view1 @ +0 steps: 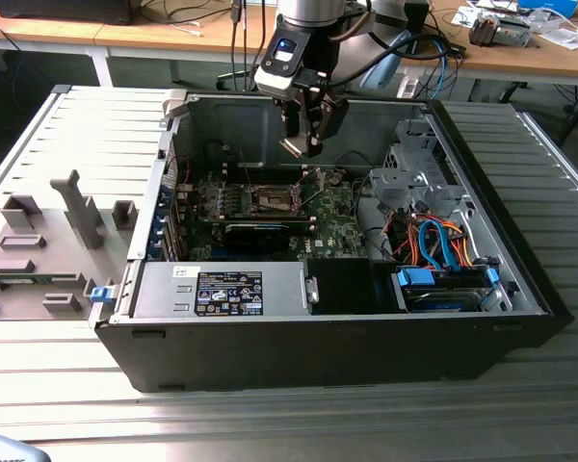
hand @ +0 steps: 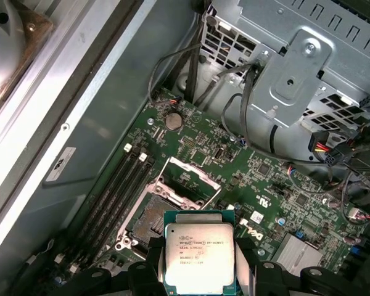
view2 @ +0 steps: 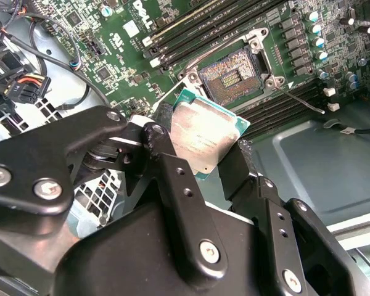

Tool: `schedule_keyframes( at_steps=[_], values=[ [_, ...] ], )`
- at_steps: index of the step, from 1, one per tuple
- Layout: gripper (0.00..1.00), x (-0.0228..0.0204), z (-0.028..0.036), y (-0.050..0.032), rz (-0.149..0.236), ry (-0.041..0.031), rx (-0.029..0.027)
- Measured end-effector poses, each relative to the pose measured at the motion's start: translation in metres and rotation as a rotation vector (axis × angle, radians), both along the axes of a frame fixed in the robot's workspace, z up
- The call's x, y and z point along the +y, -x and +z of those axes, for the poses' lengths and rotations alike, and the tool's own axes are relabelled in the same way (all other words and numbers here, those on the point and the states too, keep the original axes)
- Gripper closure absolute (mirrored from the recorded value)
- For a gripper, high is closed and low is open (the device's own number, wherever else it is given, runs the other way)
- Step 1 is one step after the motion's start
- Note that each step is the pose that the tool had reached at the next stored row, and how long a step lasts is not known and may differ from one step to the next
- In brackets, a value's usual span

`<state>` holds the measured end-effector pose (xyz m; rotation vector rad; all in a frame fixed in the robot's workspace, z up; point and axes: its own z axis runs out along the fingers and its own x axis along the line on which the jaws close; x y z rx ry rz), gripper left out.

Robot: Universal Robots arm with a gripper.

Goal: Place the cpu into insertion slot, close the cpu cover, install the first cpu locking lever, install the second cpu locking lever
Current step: 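Place the cpu into insertion slot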

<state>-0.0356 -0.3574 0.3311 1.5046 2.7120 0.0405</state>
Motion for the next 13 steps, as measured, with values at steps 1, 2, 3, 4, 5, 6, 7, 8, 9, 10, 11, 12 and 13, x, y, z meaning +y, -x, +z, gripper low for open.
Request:
schedule_keyframes(
  at_steps=[1,2,3,4,5,6,7,8,9,10,11,12,13],
  values=[
    [0.46,0.0,0.0,0.0,-0.004,0.0,0.0],
    [0.46,0.0,0.0,0.0,-0.006,0.0,0.0],
    [0.46,0.0,0.0,0.0,-0.007,0.0,0.0],
    [0.46,0.0,0.0,0.0,-0.007,0.0,0.0],
    [0.46,0.0,0.0,0.0,-0.008,0.0,0.0],
    [0.46,0.0,0.0,0.0,-0.008,-0.0001,0.0],
    [0.46,0.0,0.0,0.0,-0.009,0.0,0.0],
    [0.46,0.0,0.0,0.0,-0.009,0.0,0.0],
    [0.46,0.0,0.0,0.0,-0.01,0.0,0.0],
    [0.46,0.0,0.0,0.0,-0.01,0.0,0.0],
    [0.46,0.0,0.0,0.0,-0.011,0.0,0.0],
    [0.46,0.0,0.0,0.0,-0.011,0.0,0.0],
    [0.46,0.0,0.0,0.0,-0.012,0.0,0.0]
  ],
)
